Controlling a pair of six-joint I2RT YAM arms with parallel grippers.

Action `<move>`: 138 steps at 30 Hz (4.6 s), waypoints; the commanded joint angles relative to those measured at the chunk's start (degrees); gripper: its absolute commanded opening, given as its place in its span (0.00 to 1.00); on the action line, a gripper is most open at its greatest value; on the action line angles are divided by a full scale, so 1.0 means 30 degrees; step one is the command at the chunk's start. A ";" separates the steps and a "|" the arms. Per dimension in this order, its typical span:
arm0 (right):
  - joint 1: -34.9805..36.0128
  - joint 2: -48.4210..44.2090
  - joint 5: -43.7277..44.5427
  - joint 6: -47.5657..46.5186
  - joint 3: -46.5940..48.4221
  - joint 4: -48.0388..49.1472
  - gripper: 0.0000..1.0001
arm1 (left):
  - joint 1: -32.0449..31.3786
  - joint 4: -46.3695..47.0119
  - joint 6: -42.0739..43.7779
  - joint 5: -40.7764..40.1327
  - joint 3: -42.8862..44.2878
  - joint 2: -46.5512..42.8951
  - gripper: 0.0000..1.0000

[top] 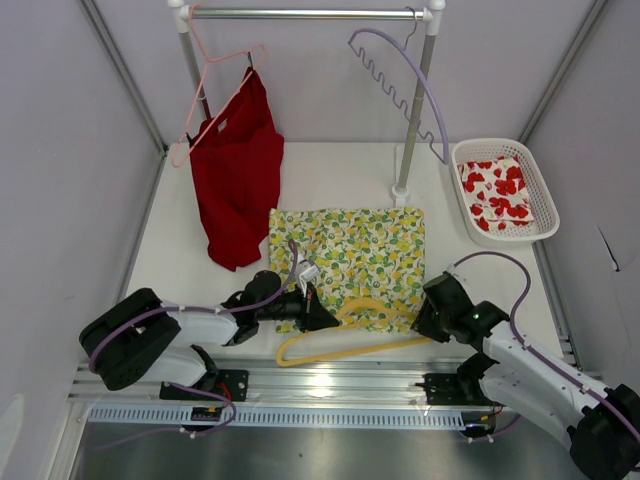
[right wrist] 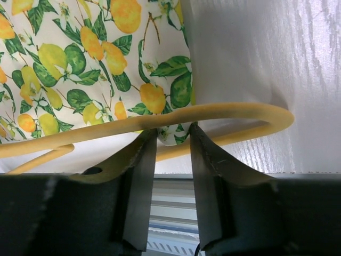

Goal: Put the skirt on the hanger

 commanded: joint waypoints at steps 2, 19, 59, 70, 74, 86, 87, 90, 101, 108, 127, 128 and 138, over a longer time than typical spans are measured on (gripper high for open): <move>0.0094 -0.0348 0.1251 -0.0216 0.1616 -0.0990 0.29 | 0.0302 0.0144 0.0966 -0.0284 0.0103 0.0403 0.00; -0.1076 -0.0787 0.1136 -0.1535 0.5075 -0.3835 0.11 | 0.1942 0.1197 0.1523 0.0095 -0.0101 0.1750 0.00; -0.6734 0.0999 -0.1969 -0.3177 0.5804 -0.2988 0.24 | 0.2617 0.0553 0.2460 -0.1105 0.0396 0.2717 0.00; 0.6591 0.3020 0.3652 0.5273 0.5342 -0.0558 0.61 | 0.2646 0.1111 0.2197 -0.1046 0.0455 0.3158 0.00; 1.0373 0.3283 0.5264 0.9677 0.3644 0.2421 0.61 | 0.2646 0.0877 0.2284 -0.1163 0.0483 0.2865 0.00; 1.3160 0.7270 0.8251 1.5484 0.2645 0.6328 0.66 | 0.2646 0.0320 0.2694 -0.0929 0.0601 0.2572 0.00; 1.3161 0.7269 0.8400 1.5660 0.2586 0.6358 0.66 | 0.2646 0.0291 0.2695 -0.0900 0.0601 0.2543 0.00; 1.3219 0.7474 0.8928 1.6188 0.2732 0.5921 0.64 | 0.2646 0.0290 0.2753 -0.0900 0.0630 0.2542 0.00; 1.3190 0.8412 0.9104 1.6950 0.2732 0.6124 0.57 | 0.2646 0.0319 0.2753 -0.0754 0.0689 0.2659 0.00; 1.3190 0.8850 0.9544 1.7186 0.2878 0.5948 0.52 | 0.2646 0.0466 0.2753 -0.0665 0.0719 0.2835 0.00; 1.2898 0.7566 0.9839 1.6805 0.3436 0.3810 0.08 | 0.2617 0.1110 0.2665 -0.0608 0.0718 0.3421 0.00; 1.2839 0.7388 0.9750 1.6718 0.3406 0.3810 0.08 | 0.2646 0.1198 0.2636 -0.0607 0.0718 0.3595 0.00; 1.2283 0.6098 0.9076 1.5722 0.3699 0.3546 0.05 | 0.2412 0.1637 0.2695 -0.0753 0.0660 0.3801 0.00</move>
